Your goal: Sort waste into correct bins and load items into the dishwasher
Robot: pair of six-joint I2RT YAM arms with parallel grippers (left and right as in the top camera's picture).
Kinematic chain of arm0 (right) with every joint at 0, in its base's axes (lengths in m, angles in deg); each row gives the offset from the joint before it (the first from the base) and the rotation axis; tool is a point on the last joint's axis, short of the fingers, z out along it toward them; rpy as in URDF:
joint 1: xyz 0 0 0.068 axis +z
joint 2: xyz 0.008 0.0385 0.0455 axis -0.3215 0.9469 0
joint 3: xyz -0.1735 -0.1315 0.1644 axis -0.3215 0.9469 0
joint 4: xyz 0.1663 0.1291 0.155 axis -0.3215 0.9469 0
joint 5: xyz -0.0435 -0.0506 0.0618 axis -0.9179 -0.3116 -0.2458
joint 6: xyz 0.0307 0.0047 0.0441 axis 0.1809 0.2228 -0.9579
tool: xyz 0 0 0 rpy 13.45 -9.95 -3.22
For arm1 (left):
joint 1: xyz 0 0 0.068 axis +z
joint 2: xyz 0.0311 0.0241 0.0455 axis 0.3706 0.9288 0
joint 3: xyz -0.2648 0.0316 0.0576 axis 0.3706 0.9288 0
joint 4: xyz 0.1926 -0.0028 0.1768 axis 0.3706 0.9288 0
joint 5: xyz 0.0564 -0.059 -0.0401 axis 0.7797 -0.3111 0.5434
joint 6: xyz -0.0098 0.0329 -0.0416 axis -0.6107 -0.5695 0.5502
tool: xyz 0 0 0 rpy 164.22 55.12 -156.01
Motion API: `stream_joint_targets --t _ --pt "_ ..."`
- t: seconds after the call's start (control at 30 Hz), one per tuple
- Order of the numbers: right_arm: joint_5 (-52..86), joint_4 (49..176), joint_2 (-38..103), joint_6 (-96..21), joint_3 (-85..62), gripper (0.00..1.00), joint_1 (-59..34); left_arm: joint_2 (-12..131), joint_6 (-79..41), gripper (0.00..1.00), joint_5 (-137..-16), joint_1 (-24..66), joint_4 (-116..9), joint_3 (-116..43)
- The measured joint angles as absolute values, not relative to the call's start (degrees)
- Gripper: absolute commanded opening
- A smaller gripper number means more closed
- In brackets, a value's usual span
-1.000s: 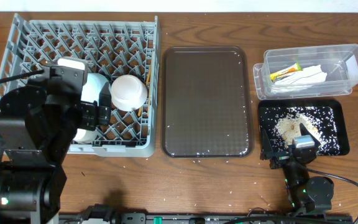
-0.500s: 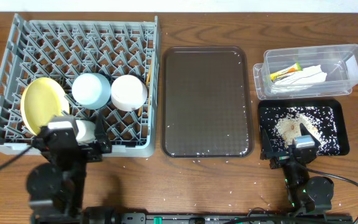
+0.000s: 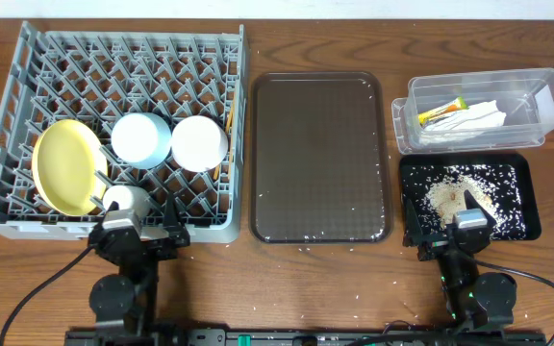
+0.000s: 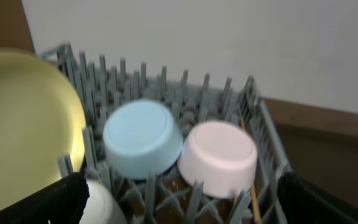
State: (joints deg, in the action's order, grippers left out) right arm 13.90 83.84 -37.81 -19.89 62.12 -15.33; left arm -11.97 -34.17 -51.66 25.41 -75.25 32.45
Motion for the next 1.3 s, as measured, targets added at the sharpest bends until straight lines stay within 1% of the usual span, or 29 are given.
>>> stream_joint_targets --t 0.2,0.4,0.43,0.5,0.57,0.6,0.67,0.9,1.3 --pt "13.9 83.8 -37.8 -19.9 62.1 0.99 -15.3 -12.0 -34.1 0.98 -51.7 25.4 -76.3 38.3" --pt "13.9 83.8 -37.8 -19.9 62.1 0.99 -15.3 -12.0 -34.2 0.98 -51.7 25.4 -78.6 39.0" --pt "13.9 83.8 -37.8 -19.9 62.1 0.99 -15.3 -12.0 -34.2 0.98 -51.7 25.4 -79.7 39.2" --pt "13.9 83.8 -37.8 -19.9 62.1 0.99 -15.3 -12.0 -34.2 0.98 -51.7 25.3 -88.1 41.6" --pt "13.9 83.8 -37.8 -19.9 62.1 0.99 -15.3 -12.0 -34.2 0.98 -51.7 25.3 -93.5 42.7" --pt "13.9 83.8 -37.8 -19.9 62.1 0.99 -15.3 -12.0 -34.2 0.98 -51.7 25.3 -94.2 42.7" --pt "13.9 83.8 -37.8 -19.9 62.1 0.99 -15.3 -12.0 -34.2 0.98 -51.6 25.2 -94.0 42.7" --pt "13.9 83.8 -37.8 -19.9 62.2 0.99 -15.3 -12.0 -34.2 0.98 -51.7 25.0 -86.7 42.7" --pt "13.9 83.8 -37.8 -19.9 62.2 0.99 -15.3 -12.0 -34.2 0.98 -51.7 25.0 -86.6 42.6"
